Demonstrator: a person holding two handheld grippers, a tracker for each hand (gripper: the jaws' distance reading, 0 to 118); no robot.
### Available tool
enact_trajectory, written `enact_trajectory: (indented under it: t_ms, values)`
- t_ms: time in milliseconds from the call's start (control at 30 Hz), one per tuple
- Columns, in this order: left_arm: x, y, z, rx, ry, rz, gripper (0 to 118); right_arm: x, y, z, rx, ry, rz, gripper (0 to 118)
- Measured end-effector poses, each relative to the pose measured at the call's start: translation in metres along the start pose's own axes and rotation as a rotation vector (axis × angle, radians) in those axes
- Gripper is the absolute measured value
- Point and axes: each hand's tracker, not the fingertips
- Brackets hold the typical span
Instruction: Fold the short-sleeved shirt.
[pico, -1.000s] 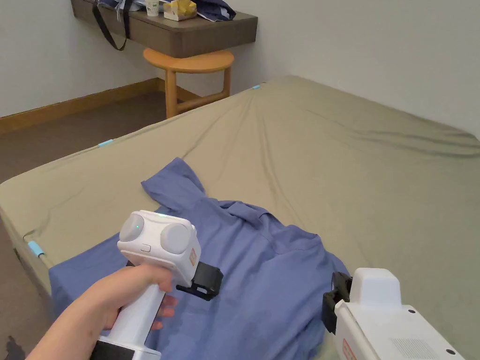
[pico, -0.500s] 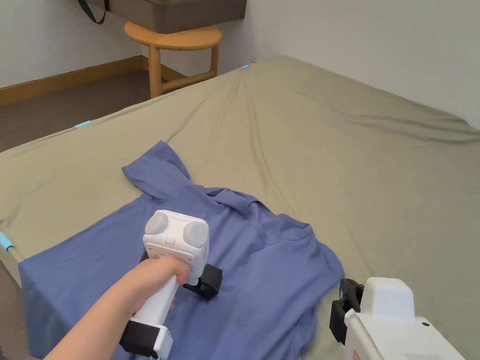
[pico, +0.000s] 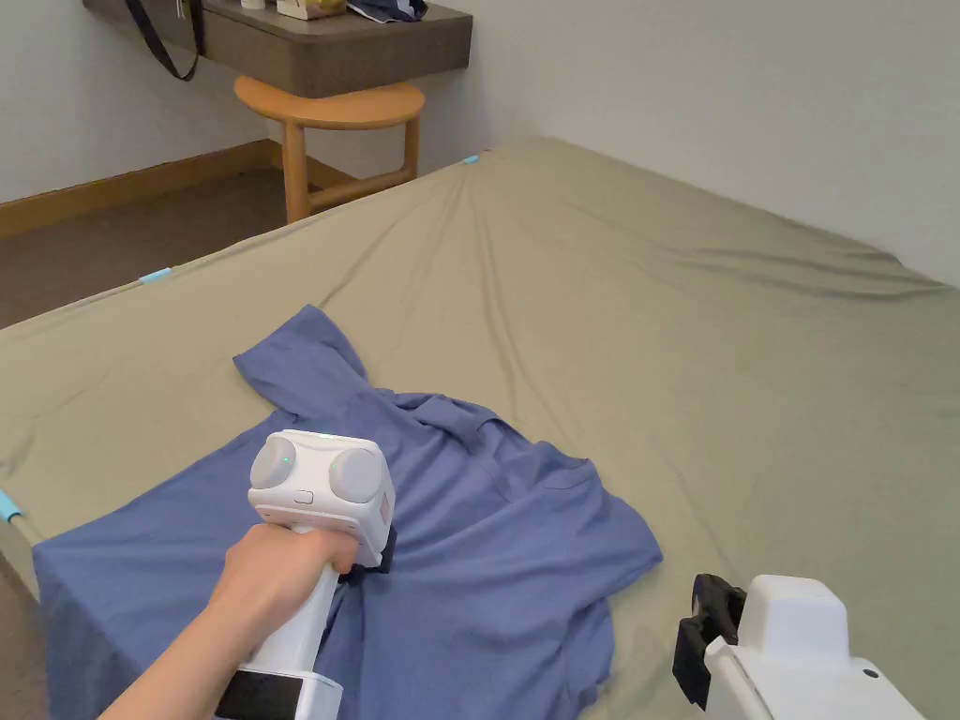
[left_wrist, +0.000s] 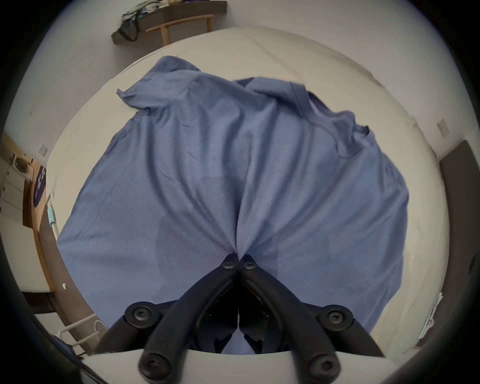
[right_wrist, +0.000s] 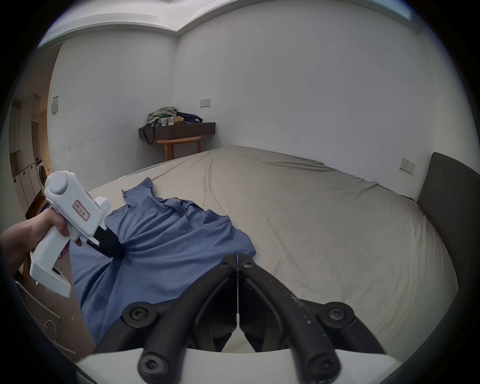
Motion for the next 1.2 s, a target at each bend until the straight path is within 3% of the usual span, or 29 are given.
enact_trajectory:
  t_ms: [167, 367, 467, 733, 933, 1067, 1200]
  values:
    - [-0.010, 0.009, 0.023, 0.099, -0.026, 0.035, 0, 0.018, 0.004, 0.026, 0.030, -0.036, -0.030, 2]
    - [0.025, 0.019, 0.090, 0.217, -0.007, -0.099, 0, 0.060, 0.007, 0.071, 0.098, -0.126, -0.074, 2]
    - [0.057, 0.024, 0.127, 0.290, -0.066, -0.133, 0, 0.089, -0.007, 0.092, 0.137, -0.183, -0.105, 2]
    - [0.213, 0.018, 0.233, 0.469, -0.235, -0.388, 0, 0.171, -0.027, 0.196, 0.238, -0.392, -0.177, 2]
    - [0.359, -0.047, 0.297, 0.553, -0.463, -0.667, 0, 0.223, -0.056, 0.265, 0.256, -0.568, -0.227, 2]
    - [0.446, -0.108, 0.309, 0.538, -0.591, -0.850, 0, 0.249, -0.078, 0.302, 0.258, -0.667, -0.273, 2]
    - [0.524, -0.174, 0.276, 0.426, -0.689, -0.979, 0, 0.270, -0.104, 0.331, 0.227, -0.753, -0.309, 2]
